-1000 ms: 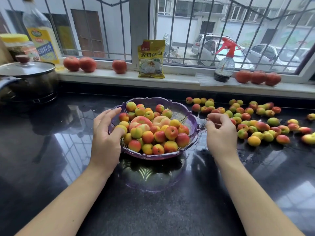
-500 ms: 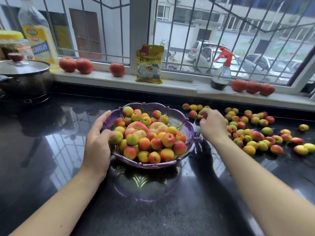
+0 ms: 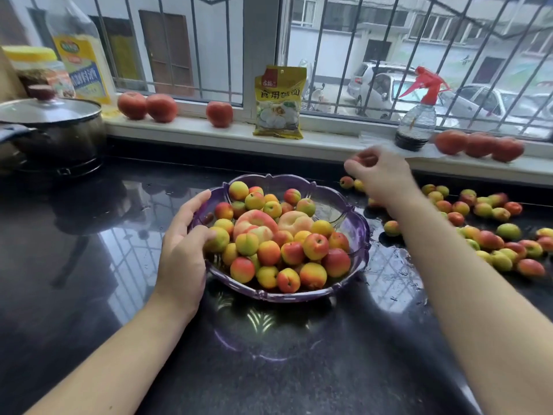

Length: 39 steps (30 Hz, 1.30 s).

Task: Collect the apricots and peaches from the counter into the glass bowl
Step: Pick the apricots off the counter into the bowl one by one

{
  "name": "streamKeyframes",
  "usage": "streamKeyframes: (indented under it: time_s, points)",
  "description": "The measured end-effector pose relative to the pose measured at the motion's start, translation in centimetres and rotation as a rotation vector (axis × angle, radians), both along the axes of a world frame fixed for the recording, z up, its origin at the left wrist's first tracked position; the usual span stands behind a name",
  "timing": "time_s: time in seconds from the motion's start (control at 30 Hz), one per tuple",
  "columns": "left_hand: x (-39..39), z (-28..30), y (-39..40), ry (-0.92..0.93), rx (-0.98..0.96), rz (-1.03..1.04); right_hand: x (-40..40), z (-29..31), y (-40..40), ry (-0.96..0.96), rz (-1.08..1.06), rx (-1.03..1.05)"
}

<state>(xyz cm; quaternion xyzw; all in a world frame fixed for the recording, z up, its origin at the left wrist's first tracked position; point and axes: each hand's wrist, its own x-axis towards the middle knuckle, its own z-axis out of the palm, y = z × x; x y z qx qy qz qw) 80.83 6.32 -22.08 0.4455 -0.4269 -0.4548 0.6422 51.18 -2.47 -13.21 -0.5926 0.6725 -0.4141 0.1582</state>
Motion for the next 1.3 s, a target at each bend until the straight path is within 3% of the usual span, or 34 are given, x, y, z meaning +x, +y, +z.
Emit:
streamKeyframes:
  time_s: [0.07,0.1,0.17,0.23,0.4,0.5,0.6,0.67,0.8,0.97,1.1,1.3]
  points:
    - [-0.1,0.1,0.1,0.001,-0.009,-0.002,0.7,3.6,4.4,-0.309,0.323,0.136]
    - [-0.1,0.3,0.2,0.008,-0.012,-0.005,0.9,5.1,6.4,-0.274,0.461,0.204]
    - [-0.2,0.5,0.3,0.023,-0.013,-0.012,1.3,6.5,8.6,0.043,0.582,0.296]
    - [-0.2,0.6,0.4,0.026,-0.009,-0.015,1.9,6.2,8.4,0.273,0.542,0.303]
    - [-0.1,0.7,0.6,0.014,0.008,-0.010,3.5,2.9,6.1,0.547,0.414,0.194]
    - [-0.1,0.7,0.5,0.022,0.012,-0.006,3.5,1.4,5.2,0.609,0.414,0.172]
    - [-0.1,0.7,0.6,0.011,0.013,-0.004,2.8,1.5,4.9,0.549,0.416,0.151]
    - [-0.1,0.8,0.6,0.008,0.015,-0.005,1.8,2.4,4.8,0.397,0.373,0.056]
    - [-0.1,0.8,0.7,0.018,0.020,-0.011,-0.8,2.9,4.1,0.171,0.110,-0.181]
    - [0.0,0.5,0.3,0.039,0.024,-0.007,-3.8,-1.0,1.2,0.121,-0.143,0.029]
    - [0.4,0.1,-0.1,0.084,0.036,0.005,-2.8,-2.9,-2.6,0.338,-0.202,0.041]
    - [0.2,0.0,-0.2,0.085,0.044,-0.015,-1.6,-4.4,-9.2,1.091,-0.029,0.174]
